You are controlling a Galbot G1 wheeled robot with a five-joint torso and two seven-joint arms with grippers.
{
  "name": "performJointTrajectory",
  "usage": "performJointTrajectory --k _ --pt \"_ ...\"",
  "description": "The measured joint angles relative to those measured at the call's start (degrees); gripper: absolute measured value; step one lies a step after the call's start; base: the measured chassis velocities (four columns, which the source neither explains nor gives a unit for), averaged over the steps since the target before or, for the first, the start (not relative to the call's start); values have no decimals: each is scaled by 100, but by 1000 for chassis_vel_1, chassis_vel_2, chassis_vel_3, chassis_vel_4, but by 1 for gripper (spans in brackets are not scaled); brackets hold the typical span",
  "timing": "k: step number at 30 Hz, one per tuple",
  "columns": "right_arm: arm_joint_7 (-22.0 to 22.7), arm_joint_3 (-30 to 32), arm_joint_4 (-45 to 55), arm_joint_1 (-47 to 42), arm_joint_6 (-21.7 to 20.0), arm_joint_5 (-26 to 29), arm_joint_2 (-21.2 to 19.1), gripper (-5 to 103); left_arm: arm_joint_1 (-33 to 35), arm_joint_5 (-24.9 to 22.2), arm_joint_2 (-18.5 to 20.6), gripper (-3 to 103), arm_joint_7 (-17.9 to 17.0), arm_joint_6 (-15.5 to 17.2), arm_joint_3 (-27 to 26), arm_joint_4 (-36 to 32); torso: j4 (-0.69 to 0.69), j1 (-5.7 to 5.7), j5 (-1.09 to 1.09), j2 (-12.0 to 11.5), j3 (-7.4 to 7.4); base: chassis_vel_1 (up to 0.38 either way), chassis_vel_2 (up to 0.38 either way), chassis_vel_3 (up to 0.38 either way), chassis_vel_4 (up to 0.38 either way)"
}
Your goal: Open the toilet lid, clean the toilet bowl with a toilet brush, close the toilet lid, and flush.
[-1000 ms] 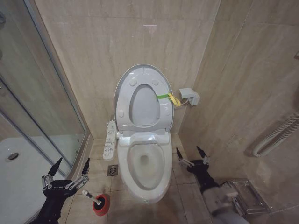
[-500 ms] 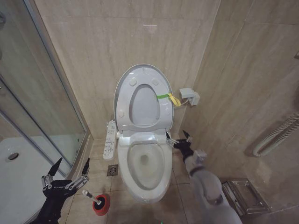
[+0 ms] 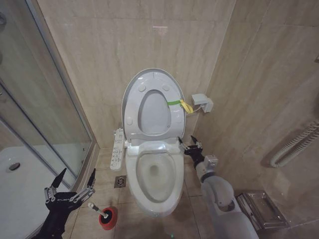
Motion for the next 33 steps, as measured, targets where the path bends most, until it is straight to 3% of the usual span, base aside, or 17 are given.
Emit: performJointTrajectory --k 1,2,8,9,11,14,15,16,33 --pt "-7 143 230 -196 -1 35 -45 83 0 0 0 99 0 0 0 0 -1 0 0 0 0 0 0 0 0" --pt "-16 291 462 -390 -3 73 -89 67 0 0 0 99 0 0 0 0 -2 -1 1 0 0 0 0 0 0" --pt "-57 799 1271 -1059 -9 204 -244 67 0 0 0 99 0 0 0 0 -2 -2 1 1 -1 0 0 0 0" --pt "-72 982 1566 -1305 -12 249 -297 94 0 0 0 99 0 0 0 0 0 -2 1 1 -1 0 0 0 0" --pt "-83 1231 1970 -1633 -16 323 -378 94 0 0 0 99 0 0 0 0 -1 -2 0 1 -1 0 0 0 0" --pt "94 1089 2165 -1678 -8 509 -337 94 0 0 0 99 0 0 0 -1 -3 -2 0 2 -1 0 0 0 0" --pt "94 1089 2165 -1678 -8 509 -337 94 0 0 0 99 0 0 0 -1 -3 -2 0 2 -1 0 0 0 0" --pt "150 988 2161 -1582 -8 547 -312 100 0 0 0 99 0 0 0 -1 2 -2 2 2 -1 0 0 0 0" --pt "256 644 1597 -771 -41 615 -264 100 0 0 0 99 0 0 0 -1 0 -1 1 1 0 0 0 0 0"
